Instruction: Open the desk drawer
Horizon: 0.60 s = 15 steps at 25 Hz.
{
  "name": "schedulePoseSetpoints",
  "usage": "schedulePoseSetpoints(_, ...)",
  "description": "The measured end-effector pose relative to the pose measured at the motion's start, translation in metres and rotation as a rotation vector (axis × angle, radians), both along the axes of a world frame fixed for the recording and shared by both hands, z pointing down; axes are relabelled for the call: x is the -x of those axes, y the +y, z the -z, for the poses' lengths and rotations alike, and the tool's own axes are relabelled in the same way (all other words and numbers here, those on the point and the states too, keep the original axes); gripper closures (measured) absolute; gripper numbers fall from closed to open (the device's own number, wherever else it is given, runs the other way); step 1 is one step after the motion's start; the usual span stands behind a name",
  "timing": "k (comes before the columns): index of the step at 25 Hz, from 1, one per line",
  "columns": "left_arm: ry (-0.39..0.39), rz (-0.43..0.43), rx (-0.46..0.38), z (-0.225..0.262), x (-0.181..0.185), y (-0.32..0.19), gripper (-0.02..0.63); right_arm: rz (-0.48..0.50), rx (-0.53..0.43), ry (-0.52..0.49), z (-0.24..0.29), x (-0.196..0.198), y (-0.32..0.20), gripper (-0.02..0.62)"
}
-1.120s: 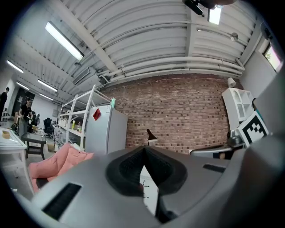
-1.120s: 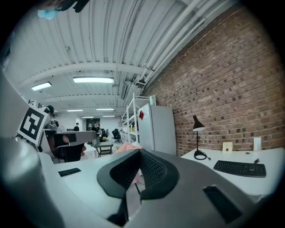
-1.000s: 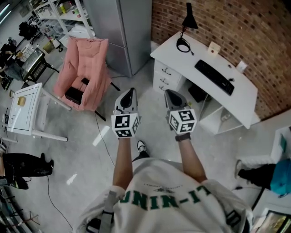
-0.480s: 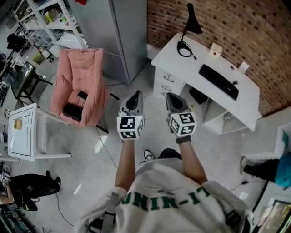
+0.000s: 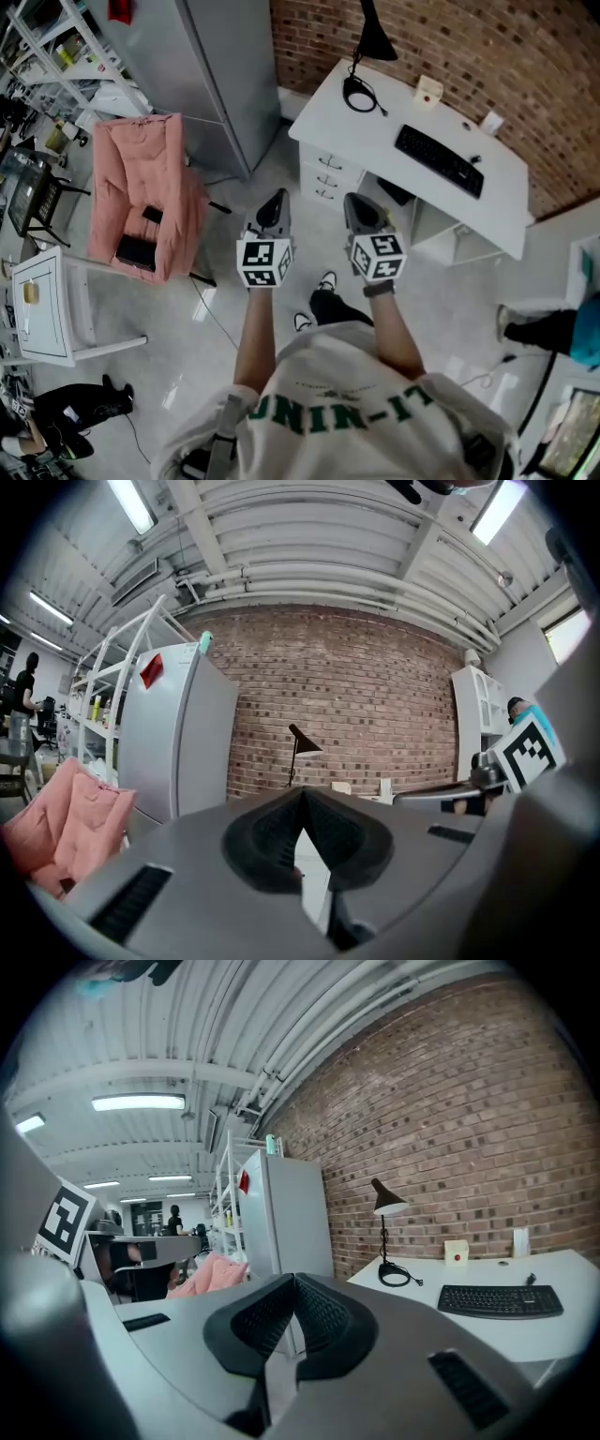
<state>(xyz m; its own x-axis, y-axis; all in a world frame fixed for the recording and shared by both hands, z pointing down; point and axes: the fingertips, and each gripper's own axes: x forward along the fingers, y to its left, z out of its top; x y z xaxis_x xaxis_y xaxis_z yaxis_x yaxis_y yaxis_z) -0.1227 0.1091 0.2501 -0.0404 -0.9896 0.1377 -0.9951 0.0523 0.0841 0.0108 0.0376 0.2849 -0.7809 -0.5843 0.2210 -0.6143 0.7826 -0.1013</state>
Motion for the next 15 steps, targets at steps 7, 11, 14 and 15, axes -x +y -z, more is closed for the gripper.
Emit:
schedulePoseSetpoints(7,-0.035,-0.096,0.016,0.002,-0.01,-0.091,0.607,-0.074,0.003,-0.049,0.007,-0.006,-0.081,0.591)
schedulePoseSetpoints(11,-0.062,-0.139,0.014,-0.001,-0.025,-0.132,0.607,-0.095,-0.016,-0.108,0.014,-0.014,-0.116,0.591)
schedulePoseSetpoints(14,-0.079,-0.144,0.012,-0.014,-0.033,-0.151,0.607,-0.105,-0.01,-0.129,0.004,-0.015,-0.129,0.591)
schedulePoseSetpoints(15,-0.096,-0.148,0.019,-0.02,-0.036,-0.155,0.607,-0.106,-0.004,-0.13,-0.003,-0.016,-0.133,0.591)
